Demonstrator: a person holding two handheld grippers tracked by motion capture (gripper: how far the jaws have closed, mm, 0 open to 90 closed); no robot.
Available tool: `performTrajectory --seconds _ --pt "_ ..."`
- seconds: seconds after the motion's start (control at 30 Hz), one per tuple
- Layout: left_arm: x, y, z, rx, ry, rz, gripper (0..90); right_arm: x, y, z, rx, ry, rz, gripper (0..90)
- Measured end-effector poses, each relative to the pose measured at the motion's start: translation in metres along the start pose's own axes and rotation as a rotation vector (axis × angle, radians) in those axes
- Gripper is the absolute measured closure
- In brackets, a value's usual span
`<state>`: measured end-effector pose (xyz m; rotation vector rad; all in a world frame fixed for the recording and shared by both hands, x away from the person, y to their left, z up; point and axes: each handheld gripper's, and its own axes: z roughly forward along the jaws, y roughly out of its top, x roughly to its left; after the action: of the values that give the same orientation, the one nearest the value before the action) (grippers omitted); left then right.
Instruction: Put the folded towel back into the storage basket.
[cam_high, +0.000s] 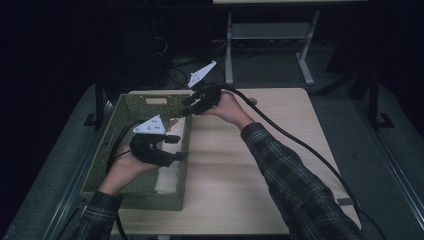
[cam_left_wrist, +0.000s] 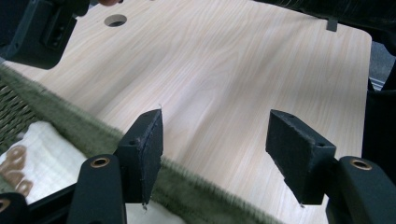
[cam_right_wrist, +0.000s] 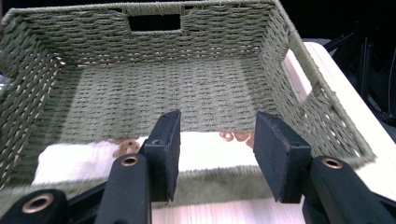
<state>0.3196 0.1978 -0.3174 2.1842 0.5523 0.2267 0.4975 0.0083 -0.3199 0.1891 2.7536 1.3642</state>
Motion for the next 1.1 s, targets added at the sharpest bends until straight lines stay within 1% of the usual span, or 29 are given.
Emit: performTrajectory --seconds 0.03,0.07,0.1,0.13,0.2,0.23,0.27,0.3,0.33,0.4,0.43,0.5,0.53,0.63,0.7,0.77,0.8,0.83,0.9,0.93,0.97,1.0,1.03,1.07,1.1 --pt "-0.001 0.002 0.002 0.001 0.001 0.002 36.0 0.001 -0.002 -0.004 -0.001 0.0 0.01 50.6" --pt "-0.004 0.005 0.005 0.002 0.003 0.005 35.7 0.001 -0.006 -0.012 -0.006 -0.005 0.003 49.8" --pt "-0.005 0.006 0.007 0.003 0.002 0.005 35.7 0.001 -0.006 -0.012 -0.006 -0.005 0.003 49.8" --pt "-0.007 0.009 0.009 0.004 0.002 0.007 35.3 0.001 -0.011 -0.019 -0.006 -0.007 0.011 49.2" --pt "-0.01 0.013 0.014 0.007 0.004 0.008 34.6 0.001 -0.017 -0.027 -0.012 -0.014 0.014 48.4" --pt "-0.013 0.016 0.018 0.009 0.005 0.012 34.2 0.001 -0.019 -0.03 -0.018 -0.014 0.018 48.0" --pt "-0.013 0.016 0.018 0.009 0.005 0.012 33.9 0.001 -0.019 -0.03 -0.018 -0.014 0.018 48.0" --pt "-0.015 0.019 0.022 0.009 0.005 0.013 33.9 0.001 -0.022 -0.034 -0.022 -0.012 0.024 47.4" --pt "-0.017 0.021 0.024 0.009 0.004 0.016 33.2 0.001 -0.029 -0.041 -0.022 -0.024 0.023 46.5" --pt "-0.02 0.025 0.03 0.008 0.003 0.019 32.6 0.0 -0.032 -0.043 -0.023 -0.025 0.022 46.0" --pt "-0.021 0.026 0.033 0.008 0.004 0.022 31.9 0.0 -0.036 -0.046 -0.018 -0.025 0.031 45.3" --pt "-0.024 0.03 0.039 0.008 0.003 0.022 30.6 0.0 -0.043 -0.051 -0.018 -0.035 0.032 44.3" --pt "-0.025 0.031 0.042 0.008 0.005 0.024 30.1 0.0 -0.046 -0.054 -0.016 -0.036 0.044 44.1" --pt "-0.029 0.037 0.05 0.01 0.005 0.033 27.7 0.0 -0.058 -0.062 -0.02 -0.047 0.053 42.7" --pt "-0.033 0.04 0.056 0.006 0.003 0.028 25.5 0.0 -0.065 -0.067 -0.027 -0.052 0.067 41.3" --pt "-0.037 0.043 0.063 0.005 0.003 0.036 24.1 0.001 -0.071 -0.07 -0.027 -0.057 0.074 40.3" --pt "-0.039 0.045 0.066 0.005 0.002 0.037 22.8 0.003 -0.078 -0.074 -0.025 -0.066 0.079 39.5" --pt "-0.04 0.046 0.069 0.005 -0.002 0.042 22.8 0.003 -0.078 -0.074 -0.025 -0.066 0.079 39.5" --pt "-0.043 0.048 0.076 0.001 -0.003 0.044 20.9 0.004 -0.086 -0.078 -0.027 -0.076 0.09 38.6" --pt "-0.045 0.049 0.079 -0.003 -0.003 0.038 20.5 0.004 -0.089 -0.08 -0.026 -0.078 0.091 38.1" --pt "-0.046 0.05 0.083 -0.005 -0.005 0.043 19.3 0.006 -0.095 -0.084 -0.029 -0.091 0.096 36.7" --pt "-0.048 0.051 0.086 -0.006 -0.006 0.043 19.3 0.006 -0.095 -0.084 -0.029 -0.091 0.096 36.7" --pt "-0.05 0.051 0.089 -0.008 -0.007 0.044 18.7 0.007 -0.102 -0.088 -0.026 -0.101 0.108 34.8" --pt "-0.053 0.053 0.095 -0.009 -0.008 0.052 18.0 0.008 -0.105 -0.09 -0.024 -0.104 0.122 34.0" --pt "-0.053 0.053 0.095 -0.009 -0.008 0.052 17.4 0.008 -0.105 -0.09 -0.024 -0.104 0.122 34.0"
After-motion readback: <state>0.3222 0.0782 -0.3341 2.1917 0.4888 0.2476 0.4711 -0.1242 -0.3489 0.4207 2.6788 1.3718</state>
